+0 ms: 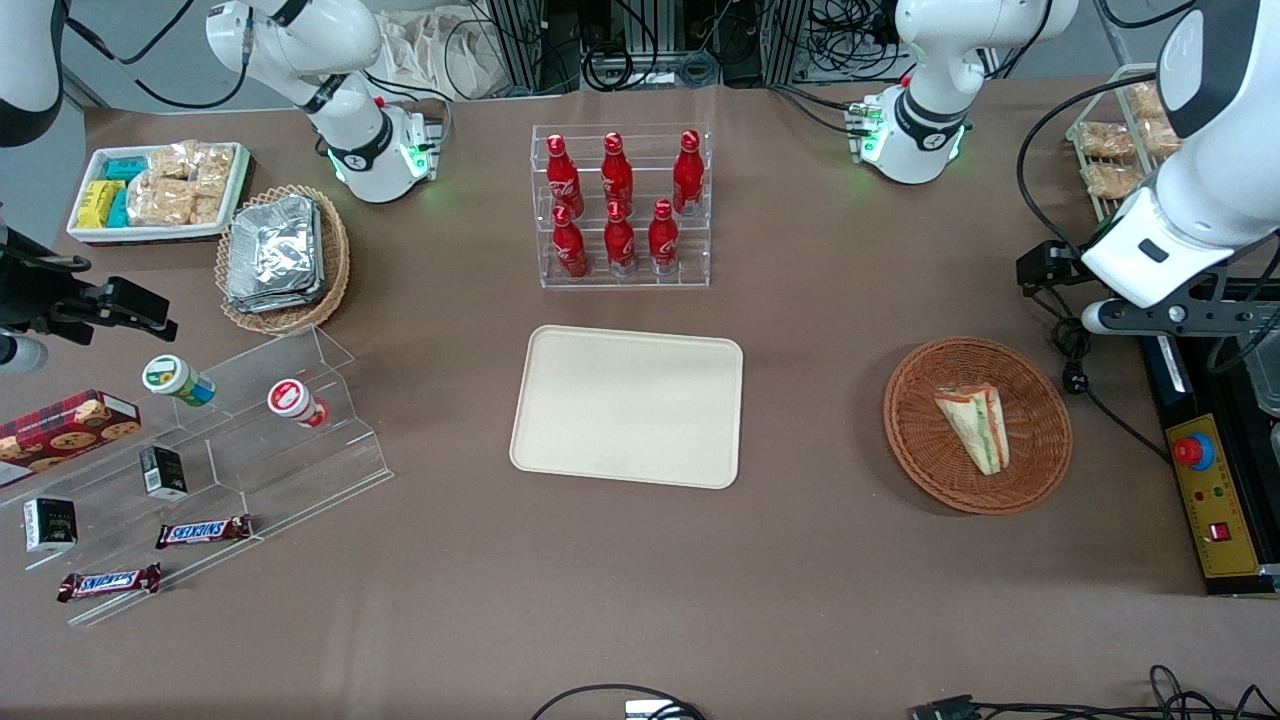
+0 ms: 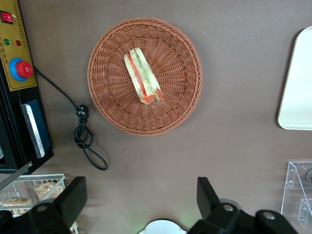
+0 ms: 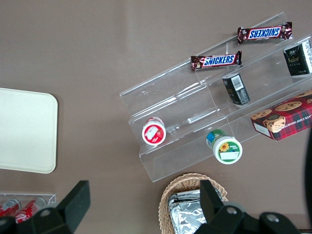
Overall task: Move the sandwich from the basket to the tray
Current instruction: 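Move the left gripper down over the wrapped sandwich in the wicker basket, then close the left gripper on the wrapped sandwich standing in the basket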
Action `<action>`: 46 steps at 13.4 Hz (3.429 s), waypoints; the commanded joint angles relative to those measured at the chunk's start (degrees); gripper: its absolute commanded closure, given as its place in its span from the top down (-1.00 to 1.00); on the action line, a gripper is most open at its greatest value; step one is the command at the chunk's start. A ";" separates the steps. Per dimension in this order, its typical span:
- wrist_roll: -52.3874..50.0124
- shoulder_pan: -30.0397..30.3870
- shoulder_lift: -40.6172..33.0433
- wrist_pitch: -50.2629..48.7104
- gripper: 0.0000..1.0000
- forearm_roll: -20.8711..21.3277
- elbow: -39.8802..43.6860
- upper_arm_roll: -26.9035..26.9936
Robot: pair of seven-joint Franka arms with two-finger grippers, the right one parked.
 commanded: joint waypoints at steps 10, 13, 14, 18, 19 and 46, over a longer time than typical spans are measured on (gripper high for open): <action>0.61 0.01 -0.02 -0.68 1.00 -0.57 0.93 0.41; 0.35 0.10 1.64 1.07 1.00 -0.66 0.85 2.24; 0.26 0.10 2.95 1.69 1.00 -0.66 0.84 2.78; -1.23 0.10 8.93 5.37 1.00 -0.48 0.41 3.75; -1.67 0.10 10.77 6.52 1.00 -0.48 0.40 3.75; -10.90 1.68 33.55 28.23 1.00 -0.92 -4.77 4.45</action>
